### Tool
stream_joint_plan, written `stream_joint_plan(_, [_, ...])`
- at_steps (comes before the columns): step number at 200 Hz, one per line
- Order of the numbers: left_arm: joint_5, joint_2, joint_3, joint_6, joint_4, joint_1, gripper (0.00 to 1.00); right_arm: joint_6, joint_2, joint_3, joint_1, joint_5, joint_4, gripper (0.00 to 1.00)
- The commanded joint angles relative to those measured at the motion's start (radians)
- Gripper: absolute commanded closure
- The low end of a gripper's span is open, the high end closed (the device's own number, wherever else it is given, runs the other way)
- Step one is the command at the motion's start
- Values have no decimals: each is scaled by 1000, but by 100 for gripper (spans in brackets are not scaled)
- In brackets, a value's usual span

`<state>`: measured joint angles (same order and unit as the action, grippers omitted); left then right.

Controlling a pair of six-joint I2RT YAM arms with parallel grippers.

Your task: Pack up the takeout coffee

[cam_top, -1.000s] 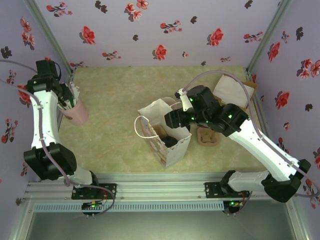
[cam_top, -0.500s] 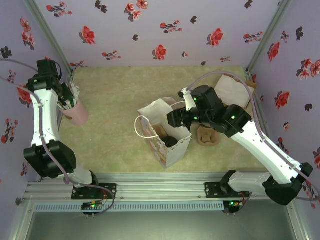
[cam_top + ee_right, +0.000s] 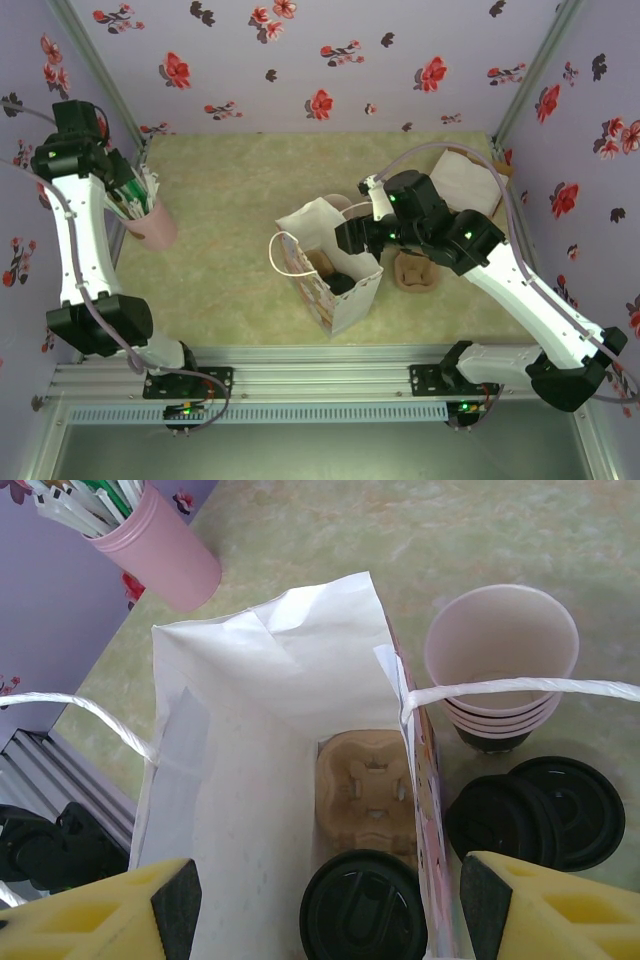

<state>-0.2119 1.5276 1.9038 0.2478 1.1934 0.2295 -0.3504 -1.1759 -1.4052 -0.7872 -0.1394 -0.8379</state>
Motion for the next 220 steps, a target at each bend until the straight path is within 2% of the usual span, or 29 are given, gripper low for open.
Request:
stream_joint_plan(1, [7, -69, 84, -5, 83, 5, 87, -15, 10, -15, 7, -5, -3, 29])
stream_joint_plan(39, [38, -132, 181, 17, 136, 5, 87, -20, 7, -21, 8, 10, -7, 29])
stream_joint_plan(68, [153, -171, 247, 45, 151, 5, 87, -21, 6, -28, 6, 23, -16, 29])
stream_joint_plan(101, [400, -208, 262, 96, 120, 5, 87, -23, 8, -34, 7, 40, -24, 29])
stream_joint_plan(148, [828, -282, 104, 229, -79, -4, 87, -29, 29, -34, 7, 100, -33, 28])
stream_joint_plan(172, [923, -319, 12, 288, -171, -61, 87, -36, 50, -30, 8, 165, -40, 27])
stream_joint_plan(220, [927, -356, -78, 299, -202, -278, 87, -58, 106, -11, 8, 293, -50, 27])
